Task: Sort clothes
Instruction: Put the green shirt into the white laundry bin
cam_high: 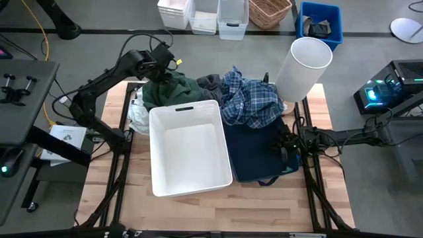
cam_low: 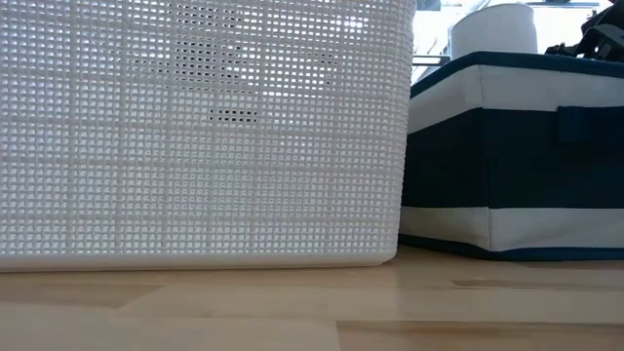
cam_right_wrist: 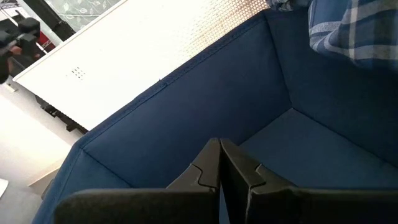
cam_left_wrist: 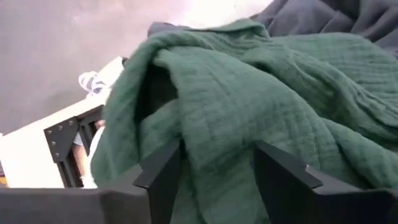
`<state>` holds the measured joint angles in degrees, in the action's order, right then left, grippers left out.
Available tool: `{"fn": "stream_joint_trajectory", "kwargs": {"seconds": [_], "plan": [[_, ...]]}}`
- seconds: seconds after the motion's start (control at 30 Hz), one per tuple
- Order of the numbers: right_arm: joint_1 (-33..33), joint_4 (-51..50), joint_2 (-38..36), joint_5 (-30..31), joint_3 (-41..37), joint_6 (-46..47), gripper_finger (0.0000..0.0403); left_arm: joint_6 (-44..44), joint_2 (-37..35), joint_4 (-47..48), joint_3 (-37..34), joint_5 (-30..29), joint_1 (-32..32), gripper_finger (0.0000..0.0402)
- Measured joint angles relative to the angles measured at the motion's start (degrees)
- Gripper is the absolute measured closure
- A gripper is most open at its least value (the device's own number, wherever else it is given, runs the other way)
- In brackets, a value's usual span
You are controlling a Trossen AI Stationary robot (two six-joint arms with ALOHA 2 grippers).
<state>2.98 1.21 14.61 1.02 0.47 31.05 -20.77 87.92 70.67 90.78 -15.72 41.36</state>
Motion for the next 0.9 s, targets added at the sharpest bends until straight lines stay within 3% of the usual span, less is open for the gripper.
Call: {"fn": "stream_joint_trajectory", "kwargs": {"seconds": [0.2, 0.37, 0.47, 0.63, 0.9], "plan": [[0.01, 0.0, 0.0, 0.01, 0.02, 0.0, 0.0402, -0.42, 3.24, 0.13, 0.0, 0.19, 0.6, 0.0177], [0.0, 0.0, 0.0, 0.01, 0.02, 0.0, 0.0402, 0.99, 4.52, 0.32, -0.02, -0.04, 1.01, 0.0175], [0.0, 0.0, 0.0, 0.0, 0.0, 0.0, 0.0402, 2.07, 4.17, -0.18, -0.04, -1.15, 0.56, 0.0214], [0.0, 0.0, 0.0, 0.02, 0.02, 0.0, 0.0402, 4.01, 2.44, -1.36, -0.04, -1.07, -0.31, 0.0373], [0.02, -0.02, 0.0, 0.0, 0.02, 0.0, 0.0402, 9.37, -5.48, -13.07, 0.85, -0.66, -3.04, 0.0399]]}}
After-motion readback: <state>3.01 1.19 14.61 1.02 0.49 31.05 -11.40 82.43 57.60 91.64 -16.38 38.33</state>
